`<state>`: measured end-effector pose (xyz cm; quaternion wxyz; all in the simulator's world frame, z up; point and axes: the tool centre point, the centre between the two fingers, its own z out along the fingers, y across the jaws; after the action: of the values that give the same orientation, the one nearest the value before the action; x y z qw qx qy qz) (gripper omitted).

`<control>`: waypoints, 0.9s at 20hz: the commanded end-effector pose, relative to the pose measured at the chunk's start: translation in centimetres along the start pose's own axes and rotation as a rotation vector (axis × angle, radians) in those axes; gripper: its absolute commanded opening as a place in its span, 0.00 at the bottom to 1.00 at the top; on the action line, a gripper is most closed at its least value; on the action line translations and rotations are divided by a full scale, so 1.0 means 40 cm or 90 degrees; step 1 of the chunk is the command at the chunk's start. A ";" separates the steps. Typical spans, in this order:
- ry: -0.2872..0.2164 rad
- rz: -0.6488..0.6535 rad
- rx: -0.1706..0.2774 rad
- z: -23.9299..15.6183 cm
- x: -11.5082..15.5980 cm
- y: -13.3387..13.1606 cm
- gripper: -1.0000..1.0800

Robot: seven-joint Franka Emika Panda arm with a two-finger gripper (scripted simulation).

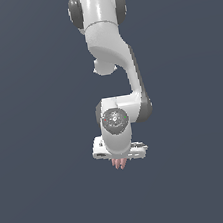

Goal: Pick up the object and move it to a goal position.

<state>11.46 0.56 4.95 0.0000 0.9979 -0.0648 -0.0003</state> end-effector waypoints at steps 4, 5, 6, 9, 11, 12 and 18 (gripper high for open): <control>0.000 0.000 0.000 -0.006 -0.021 -0.010 0.00; 0.000 0.000 0.000 -0.008 -0.028 -0.012 0.00; 0.000 0.000 0.000 -0.009 -0.034 -0.015 0.00; 0.000 0.000 0.000 -0.016 -0.059 -0.025 0.00; 0.000 0.000 0.000 -0.021 -0.080 -0.034 0.00; 0.000 0.000 0.000 -0.024 -0.091 -0.039 0.00; 0.000 0.000 0.000 -0.045 -0.173 -0.073 0.00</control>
<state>5.79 3.87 6.51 0.0000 0.9979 -0.0648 -0.0003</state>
